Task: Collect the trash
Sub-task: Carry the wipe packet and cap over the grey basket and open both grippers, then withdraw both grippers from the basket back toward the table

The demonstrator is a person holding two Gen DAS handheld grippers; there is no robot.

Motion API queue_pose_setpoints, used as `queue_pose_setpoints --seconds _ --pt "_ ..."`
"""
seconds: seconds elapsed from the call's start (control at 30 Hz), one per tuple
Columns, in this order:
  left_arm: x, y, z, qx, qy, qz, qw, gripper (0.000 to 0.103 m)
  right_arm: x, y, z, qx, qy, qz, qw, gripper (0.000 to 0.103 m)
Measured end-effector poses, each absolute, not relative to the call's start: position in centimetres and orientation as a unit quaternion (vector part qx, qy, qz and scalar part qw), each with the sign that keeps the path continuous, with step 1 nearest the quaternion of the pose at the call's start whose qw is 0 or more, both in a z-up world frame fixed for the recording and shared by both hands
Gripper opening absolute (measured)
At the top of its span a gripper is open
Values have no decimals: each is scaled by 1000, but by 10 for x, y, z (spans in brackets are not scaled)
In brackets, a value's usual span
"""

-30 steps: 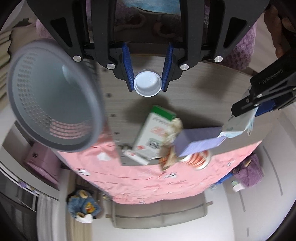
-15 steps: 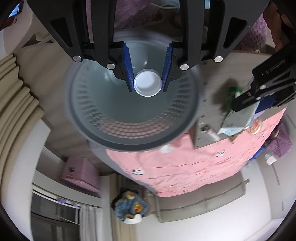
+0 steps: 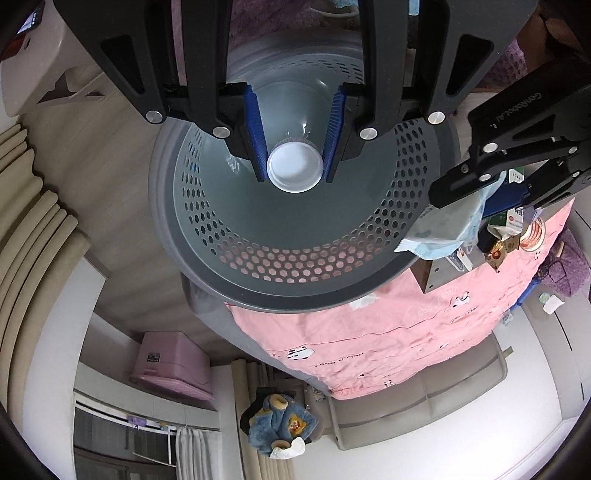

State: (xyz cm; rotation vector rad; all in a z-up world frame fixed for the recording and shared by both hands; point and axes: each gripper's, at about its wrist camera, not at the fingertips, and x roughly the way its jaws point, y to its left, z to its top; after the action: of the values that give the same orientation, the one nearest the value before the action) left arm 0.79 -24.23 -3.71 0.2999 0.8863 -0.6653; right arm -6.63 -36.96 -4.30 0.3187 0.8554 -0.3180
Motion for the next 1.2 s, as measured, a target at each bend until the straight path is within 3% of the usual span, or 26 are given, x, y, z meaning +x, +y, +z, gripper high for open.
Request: queue_pose_setpoints --seconds 0.5,0.73,1.2 --pt "12 -252 -35 144 417 -316 840 52 -65 -380 -50 168 409 -154 883 31" --pt "15 -243 -31 138 414 -304 847 63 -68 -378 -44 163 396 -157 890 55" --pt "14 -238 -25 138 407 -299 852 65 -68 -379 -43 174 391 -154 890 61"
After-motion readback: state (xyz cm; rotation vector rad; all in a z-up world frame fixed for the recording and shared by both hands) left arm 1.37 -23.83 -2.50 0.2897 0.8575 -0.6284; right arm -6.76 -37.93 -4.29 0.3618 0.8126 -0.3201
